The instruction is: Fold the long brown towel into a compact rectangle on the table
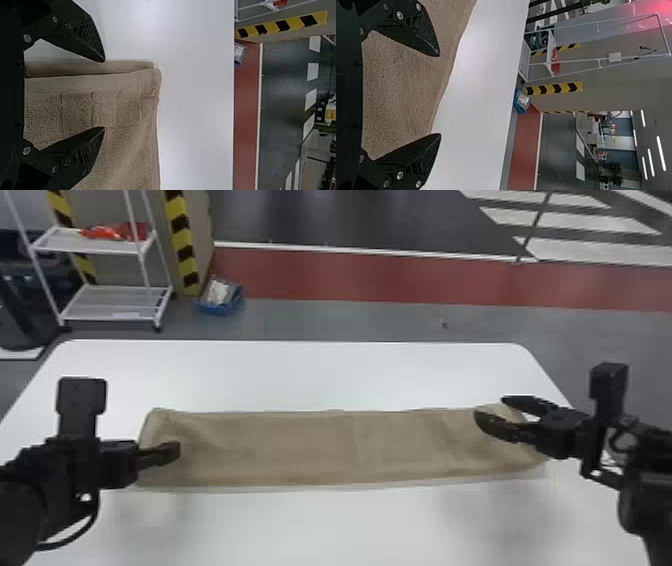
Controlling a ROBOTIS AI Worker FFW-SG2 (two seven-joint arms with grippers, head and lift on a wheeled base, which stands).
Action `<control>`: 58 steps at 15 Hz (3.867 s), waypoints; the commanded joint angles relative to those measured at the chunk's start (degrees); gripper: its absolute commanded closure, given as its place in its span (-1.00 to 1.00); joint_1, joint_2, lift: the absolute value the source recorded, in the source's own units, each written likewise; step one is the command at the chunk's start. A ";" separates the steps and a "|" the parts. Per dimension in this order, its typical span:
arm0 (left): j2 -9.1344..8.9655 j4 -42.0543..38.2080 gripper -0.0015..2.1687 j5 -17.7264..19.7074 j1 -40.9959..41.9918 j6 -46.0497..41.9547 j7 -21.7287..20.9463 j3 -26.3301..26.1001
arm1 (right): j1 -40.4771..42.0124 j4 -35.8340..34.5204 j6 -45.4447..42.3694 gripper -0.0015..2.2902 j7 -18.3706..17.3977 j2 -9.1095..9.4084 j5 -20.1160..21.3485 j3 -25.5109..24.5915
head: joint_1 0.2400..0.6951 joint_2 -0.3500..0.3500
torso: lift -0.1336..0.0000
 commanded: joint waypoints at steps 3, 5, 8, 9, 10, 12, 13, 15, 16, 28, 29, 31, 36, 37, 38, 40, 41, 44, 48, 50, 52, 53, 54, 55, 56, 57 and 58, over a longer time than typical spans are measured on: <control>0.08 2.71 -0.69 -0.28 -0.88 -0.96 -0.31 0.40 | 1.19 -5.41 4.02 -0.83 0.26 0.17 -0.16 1.46 | 1.00 -0.23 | -0.86; 0.08 3.24 -0.46 -0.28 -1.05 -0.96 -1.10 0.05 | 1.63 -5.94 4.37 -0.83 0.26 0.17 -0.24 1.46 | 1.00 -0.20 | -0.86; -0.54 2.18 0.55 0.16 -0.79 -1.49 -0.75 0.14 | 2.42 -5.85 4.37 -0.83 0.26 0.52 -0.59 2.95 | 1.00 -0.20 | -0.86; -0.45 0.60 0.77 1.39 -0.26 -3.42 -0.75 0.40 | 2.95 -5.85 4.20 -0.83 0.44 0.61 -0.95 3.83 | 1.00 -0.19 | -0.86; -0.19 -0.89 0.77 2.27 0.27 -3.77 -0.66 0.58 | 3.48 -5.85 4.20 -0.83 0.44 0.61 -0.42 4.62 | 1.00 -0.19 | -0.86; 0.08 -3.18 0.77 5.70 0.44 -3.77 -0.57 1.55 | 3.65 -5.85 4.20 -0.83 0.35 0.78 -0.24 7.08 | 1.00 -0.16 | -0.86; 0.34 -4.58 0.77 7.46 0.53 -3.42 -0.39 2.51 | 4.18 -5.85 4.20 -0.83 0.26 1.31 0.11 8.40 | 1.00 -0.15 | -0.86; 0.60 -7.31 0.77 12.38 0.71 -2.54 -0.48 5.15 | 4.62 -5.85 1.74 -0.83 -0.53 3.60 1.25 11.21 | 1.00 -0.11 | -0.86; 0.96 -7.92 0.76 15.10 0.53 -0.78 -1.01 6.03 | 4.53 -5.68 0.15 -0.83 -1.50 4.56 1.87 12.80 | 1.00 -0.04 | -0.86; 2.01 -15.83 0.76 48.59 -5.71 17.32 4.53 18.33 | -2.32 13.66 -14.08 0.66 -7.04 14.58 0.72 25.01 | 1.00 0.36 | -0.86; 2.19 -15.39 0.76 48.68 -6.50 17.15 4.53 18.24 | -2.59 14.71 -14.79 0.66 -8.18 14.72 0.20 25.72 | 1.00 0.39 | -0.86; 3.42 -14.60 0.76 48.94 -7.12 16.97 4.53 19.04 | -3.38 16.56 -15.14 0.66 -10.11 14.72 0.20 27.74 | 1.00 0.45 | -0.86; 5.35 -14.16 0.76 50.61 -7.12 16.97 4.53 20.35 | -5.31 19.55 -16.90 0.66 -12.05 14.72 -4.46 33.36 | 1.00 0.61 | -0.86; 5.44 -13.90 0.76 50.52 -7.12 16.97 4.44 20.35 | -5.40 19.46 -16.90 0.66 -11.96 14.72 -5.25 34.42 | 1.00 0.64 | -0.86; 5.44 -13.46 0.76 50.17 -7.20 16.97 4.53 20.27 | -5.13 18.49 -16.90 0.66 -11.17 14.72 -6.66 34.77 | 1.00 0.67 | -0.86; 4.73 -12.76 0.76 49.91 -7.20 16.80 4.44 19.56 | -1.27 12.34 -17.42 0.56 -11.17 14.72 -7.54 31.60 | 1.00 0.73 | -0.86; 4.03 -12.49 0.76 49.56 -7.29 16.80 4.53 18.77 | 1.28 8.04 -17.60 0.14 -11.08 14.72 -7.54 28.00 | 1.00 0.75 | -0.86; 0.87 -12.49 0.77 43.14 -7.91 16.44 4.70 13.94 | 7.08 -2.25 -17.25 -1.00 -11.08 12.91 -12.02 19.92 | 1.00 0.60 | -0.86; -6.69 -11.97 0.77 35.06 -8.00 15.92 7.60 4.53 | 10.60 -3.74 -24.10 -0.94 -12.92 9.57 -18.00 2.43 | 1.00 0.03 | -0.86; -10.91 -10.82 0.77 28.55 -8.17 14.51 8.57 -1.97 | 11.92 -3.57 -24.81 -0.93 -12.92 6.67 -22.74 -4.52 | 1.00 -0.33 | -0.86; -13.46 -8.71 0.77 22.22 -7.91 6.95 11.91 -10.85 | 13.06 -2.16 -25.69 -0.92 -13.10 5.36 -25.73 -9.44 | 1.00 -0.83 | -0.86; -13.81 -6.78 0.77 21.34 -8.08 0.62 13.67 -14.89 | 13.32 -1.19 -26.04 -0.92 -12.84 4.83 -26.35 -11.11 | 1.00 -0.98 | -0.86; -15.13 -5.20 0.77 19.59 -8.17 -1.84 14.20 -17.26 | 13.94 -0.31 -26.57 -0.92 -12.40 4.04 -27.14 -11.55 | 1.00 -1.00 | -0.86; -15.81 -4.23 0.77 17.13 -8.17 -3.07 14.55 -18.93 | 14.55 0.56 -27.44 -0.92 -12.22 3.33 -27.84 -12.08 | 1.00 -1.00 | -0.86; -15.81 -3.09 0.77 16.60 -8.00 -3.42 14.64 -20.25 | 14.73 1.79 -28.50 -0.92 -11.78 3.07 -28.98 -12.60 | 1.00 -1.00 | -0.86; -15.81 -2.21 0.77 16.60 -7.73 -4.30 14.64 -21.31 | 14.82 2.76 -29.20 -0.92 -11.34 2.72 -29.33 -13.04 | 1.00 -1.00 | -0.86; -15.81 -1.59 0.77 16.60 -7.64 -5.18 14.81 -22.01 | 14.82 3.55 -29.73 -0.92 -11.08 2.63 -29.25 -13.66 | 1.00 -1.00 | -0.86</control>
